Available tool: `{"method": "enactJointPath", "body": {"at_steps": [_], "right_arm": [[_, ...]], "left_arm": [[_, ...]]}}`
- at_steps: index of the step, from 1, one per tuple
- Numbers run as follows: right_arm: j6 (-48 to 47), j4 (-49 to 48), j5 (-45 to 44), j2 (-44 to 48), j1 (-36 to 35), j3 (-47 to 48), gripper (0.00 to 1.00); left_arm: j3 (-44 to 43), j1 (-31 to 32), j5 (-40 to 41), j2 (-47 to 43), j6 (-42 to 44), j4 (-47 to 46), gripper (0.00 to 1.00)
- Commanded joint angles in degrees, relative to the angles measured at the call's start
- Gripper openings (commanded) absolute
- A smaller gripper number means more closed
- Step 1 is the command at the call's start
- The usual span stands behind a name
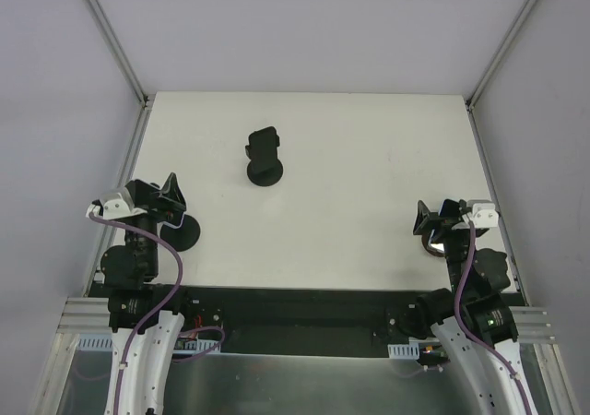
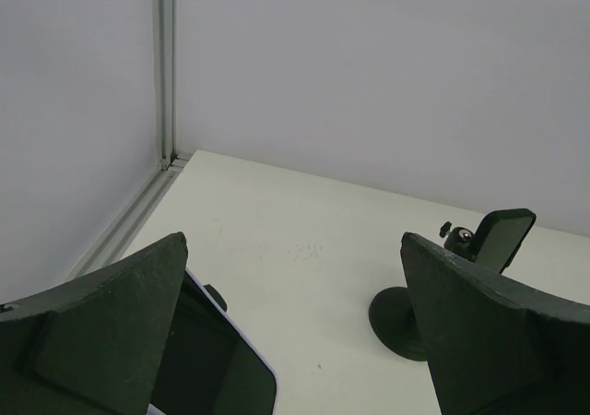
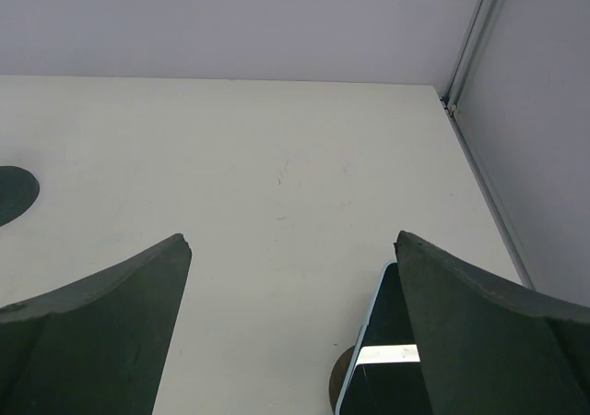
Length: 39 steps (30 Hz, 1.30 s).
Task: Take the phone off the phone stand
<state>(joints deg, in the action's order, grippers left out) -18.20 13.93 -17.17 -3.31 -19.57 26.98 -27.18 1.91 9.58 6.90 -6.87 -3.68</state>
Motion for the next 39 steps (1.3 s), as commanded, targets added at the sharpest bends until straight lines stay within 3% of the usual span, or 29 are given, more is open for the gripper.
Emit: {"method": "enactJointPath", "body": {"at_steps": [1,5,11,17,24,31,35,39], "right_arm": [[-0.6,-2.6,0.9,1.0,0.4,0.5,0.96],[1.0,-3.0,-1.0,1.6,0.4,0.1,0.96],[5.4,-0.1,7.0,-6.2,0.4,3.0,0.96],[7.8,8.1,14.7,-21.3,0.3,12.3,0.96],[10.8,25.8,21.4,-41.6,0.4,27.1,0.96],[15.0,34.0,14.6,-53.9,1.1,34.0,0.96],[18.1,33.3,11.1,-57.8,3.8,34.4,0.96],[25.5,31.8,0.9,-59.5,9.3,32.7,0.96]], "left_arm": [[-0.2,0.3,0.1,1.0,0.0,-1.8,0.99],[-0.3,0.3,-0.2,1.2,0.0,-1.7,0.99],[-0.6,0.3,-0.2,1.4,-0.2,-1.5,0.99],[-0.6,0.4,0.3,-1.7,-0.6,-1.1,0.99],[-0.4,1.3,1.7,-5.8,-0.5,-1.0,0.99],[-0.2,2.9,2.6,-8.4,-0.2,-0.9,0.99],[-0.2,4.1,3.0,-9.0,-0.1,-0.9,0.99],[-0.1,5.1,3.1,-9.8,0.3,-0.9,0.99]]}}
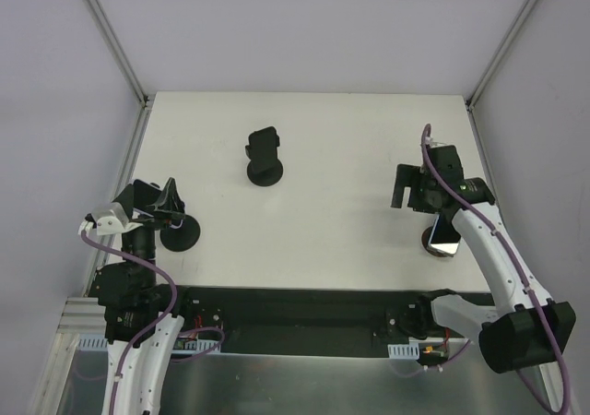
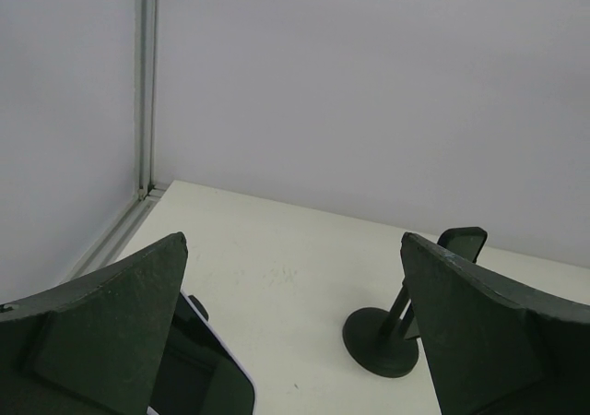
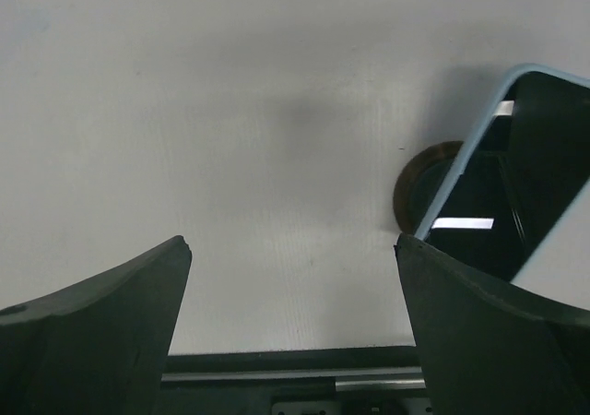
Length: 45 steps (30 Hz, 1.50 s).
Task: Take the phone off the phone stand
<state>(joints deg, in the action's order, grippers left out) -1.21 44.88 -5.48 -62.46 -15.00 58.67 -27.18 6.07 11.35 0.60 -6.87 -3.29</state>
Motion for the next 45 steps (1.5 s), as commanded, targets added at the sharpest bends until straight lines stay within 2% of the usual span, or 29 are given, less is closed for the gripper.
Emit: {"method": "enactJointPath", "body": {"at_steps": [1,5,7,13,16,21,29,32,33,39,41,45], "right_arm": [[9.9,0.3,-11.5,-0.4,6.1,0.0,0.96],[14.5,-3.7,-13.9,0.5,13.7,-3.5,0.96],[16.5,-6.1,-16.7,0.9,14.8,-5.0,0.96],[18.8,-11.3,-15.2,-0.4,22.6,-9.7,0.96],[18.4,-13.2,-17.9,-1.2,24.0,-11.2,0.96],[16.9,-18.9,-12.6,-3.5,25.0,-15.1,0.96],[15.3,-20.7,-10.8,-6.5,25.2,-16.4,0.98],[14.4,-22.3,-9.5,-6.8,25.1,-17.0,0.89],[14.2,-22.8,-8.8,-7.0,25.1,-17.2,0.81],[11.7,-26.6,-3.5,-10.0,23.4,-16.8,0.55],[11.0,-28.8,-3.3,-10.8,20.9,-15.7,0.50],[11.1,-29.4,-3.8,-13.2,17.3,-12.5,0.46]], "left_arm": [[-0.1,1.2,1.5,-3.7,0.3,-1.2,0.99],[-0.1,2.1,1.6,-4.3,0.4,-1.2,0.99],[0.0,2.4,1.6,-4.5,0.5,-1.2,0.99],[-0.1,3.3,1.7,-5.3,0.7,-1.3,0.99],[-0.1,3.6,1.7,-5.5,0.9,-1.2,0.99],[-0.1,4.2,1.8,-5.8,1.2,-1.2,0.99],[0.0,4.6,1.7,-5.5,1.4,-1.1,0.99],[0.0,4.6,1.7,-5.3,1.4,-1.1,0.99],[0.0,4.6,1.7,-5.4,1.4,-1.1,0.99],[0.0,4.6,1.8,-5.3,1.6,-1.1,0.99],[0.0,4.6,1.8,-5.3,1.7,-1.1,0.99],[0.0,4.6,1.8,-4.9,1.8,-1.1,0.99]]}}
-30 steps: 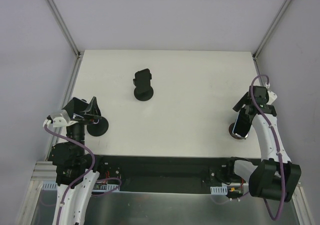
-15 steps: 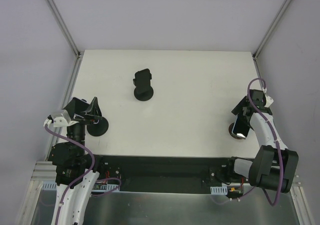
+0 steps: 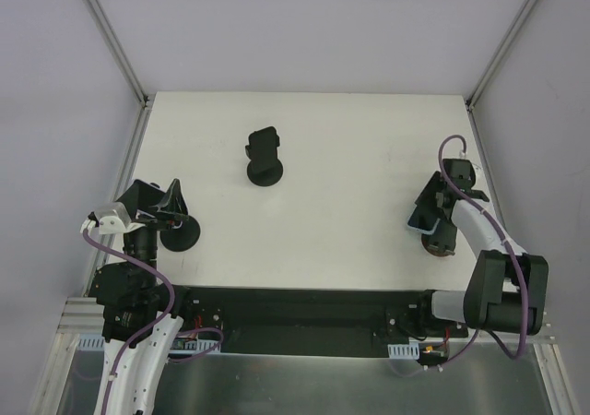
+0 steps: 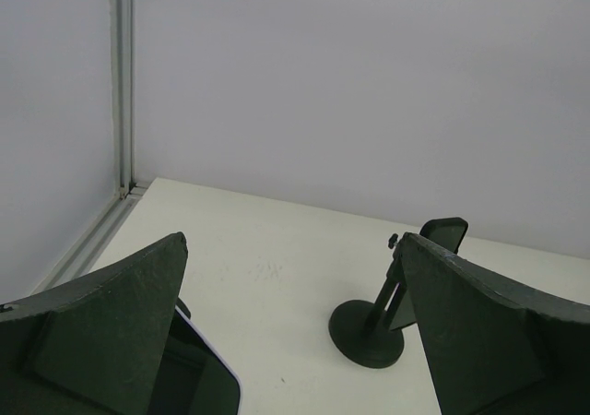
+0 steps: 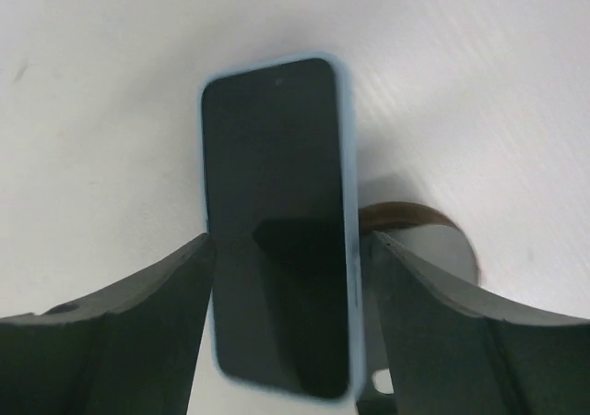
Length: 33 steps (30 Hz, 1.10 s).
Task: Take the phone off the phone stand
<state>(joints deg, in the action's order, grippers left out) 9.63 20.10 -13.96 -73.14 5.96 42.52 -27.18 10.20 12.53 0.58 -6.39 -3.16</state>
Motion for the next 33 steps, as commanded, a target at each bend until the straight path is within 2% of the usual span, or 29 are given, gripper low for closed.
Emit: {"method": "enactJointPath", "body": {"at_steps": [1,2,5,9,10,11,13,14,16,17,24,33], "right_arm": [[0.3,-4.5,4.2,-2.8,-4.0,3.9,0.45],[0.5,-4.5,3.9,-2.9,-4.4,4.1,0.40],[0.0,-4.5,3.0,-2.4,-5.3,3.7,0.34],[-1.6,-3.8,1.9,-0.1,-5.9,3.4,0.38],[-1.7,-3.1,1.1,0.4,-5.9,3.8,0.42],[-2.1,-2.5,0.8,0.5,-5.9,4.1,0.58],[-2.0,-1.2,1.1,0.2,-5.8,5.4,0.75],[-1.8,-0.6,1.4,-0.2,-5.9,6.2,0.90],[-0.6,1.6,1.9,-2.4,-5.6,8.9,1.00],[-0.1,2.4,2.0,-3.5,-5.5,9.9,0.96],[3.8,10.0,2.1,-16.1,-3.8,19.2,0.96],[5.2,10.3,3.5,-23.2,-1.0,19.4,0.96]], "left_arm": [[0.0,0.4,0.6,-4.8,1.3,-1.2,0.99],[0.0,0.4,0.8,-4.9,1.4,-1.2,0.99],[0.1,0.4,1.1,-5.0,1.5,-1.2,0.99],[0.1,0.4,0.6,-4.9,1.4,-1.2,0.99],[0.1,0.4,0.6,-4.8,1.4,-1.2,0.99],[0.1,0.4,0.6,-5.0,1.4,-1.2,0.99],[0.1,0.4,0.6,-5.0,1.3,-1.2,0.99],[0.1,0.4,0.6,-5.1,1.3,-1.2,0.99],[0.1,0.4,0.6,-5.1,1.3,-1.2,0.99],[0.1,0.4,0.6,-5.1,1.3,-1.2,0.99],[0.2,0.4,0.5,-5.4,1.2,-1.2,0.99],[0.2,0.7,0.2,-5.3,1.3,-1.3,0.99]]}}
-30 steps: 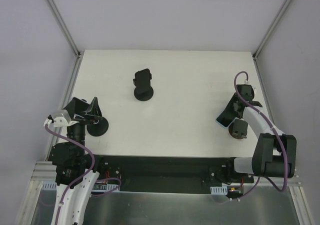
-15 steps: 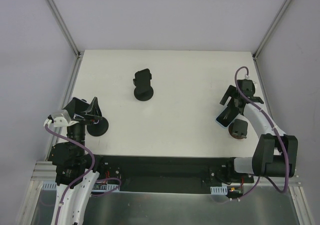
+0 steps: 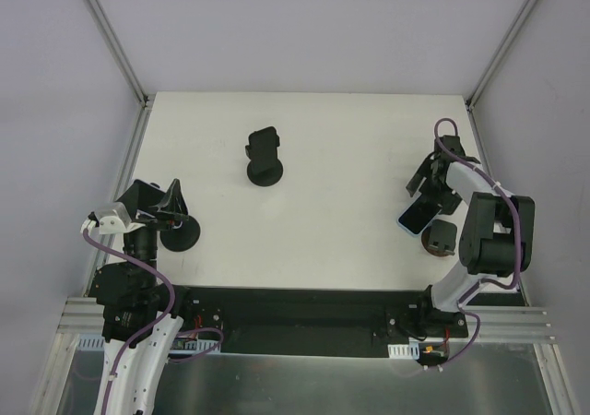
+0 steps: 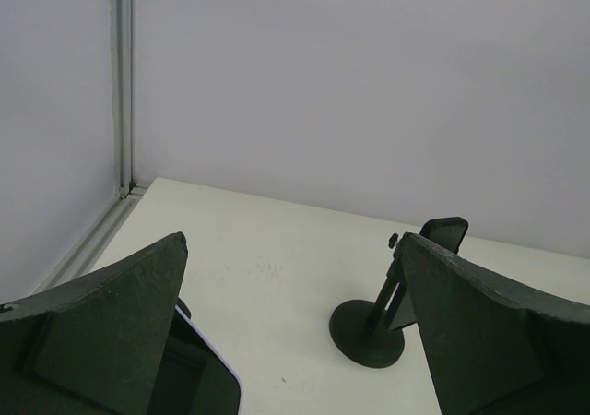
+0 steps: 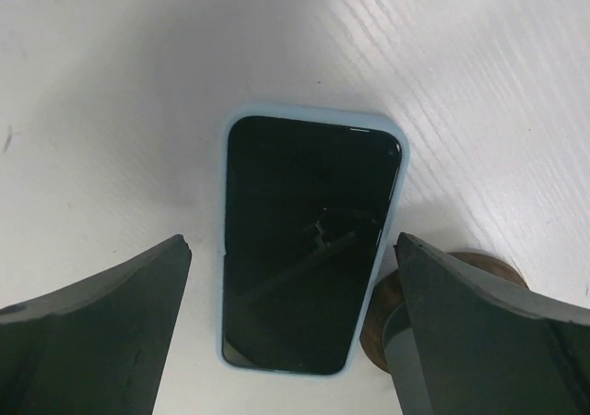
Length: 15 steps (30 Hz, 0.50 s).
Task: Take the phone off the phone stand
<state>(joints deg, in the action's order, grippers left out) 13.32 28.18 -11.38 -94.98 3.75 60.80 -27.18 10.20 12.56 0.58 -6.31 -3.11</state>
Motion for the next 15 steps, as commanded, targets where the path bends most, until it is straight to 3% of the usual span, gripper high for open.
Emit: {"method": "enactJointPath", "body": {"at_steps": [1,9,12,15], "right_arm": [[1.4,2.1,1.4,-1.8,1.4,0.8,0.96],[-1.4,-0.9,7.6,-5.9,2.3,-0.3,0.99],[-2.5,-1.6,9.3,-7.1,2.2,-0.2,0.91],[-4.8,-2.3,10.8,-7.3,1.7,-0.1,0.76]], "left_arm": [[0.2,0.8,0.2,-5.2,1.3,-1.4,0.99],[0.3,0.9,-0.2,-4.7,1.3,-1.4,0.99],[0.3,0.9,-0.2,-4.4,1.4,-1.3,0.99],[0.3,0.8,-0.3,-4.0,1.4,-1.4,0.99]]}}
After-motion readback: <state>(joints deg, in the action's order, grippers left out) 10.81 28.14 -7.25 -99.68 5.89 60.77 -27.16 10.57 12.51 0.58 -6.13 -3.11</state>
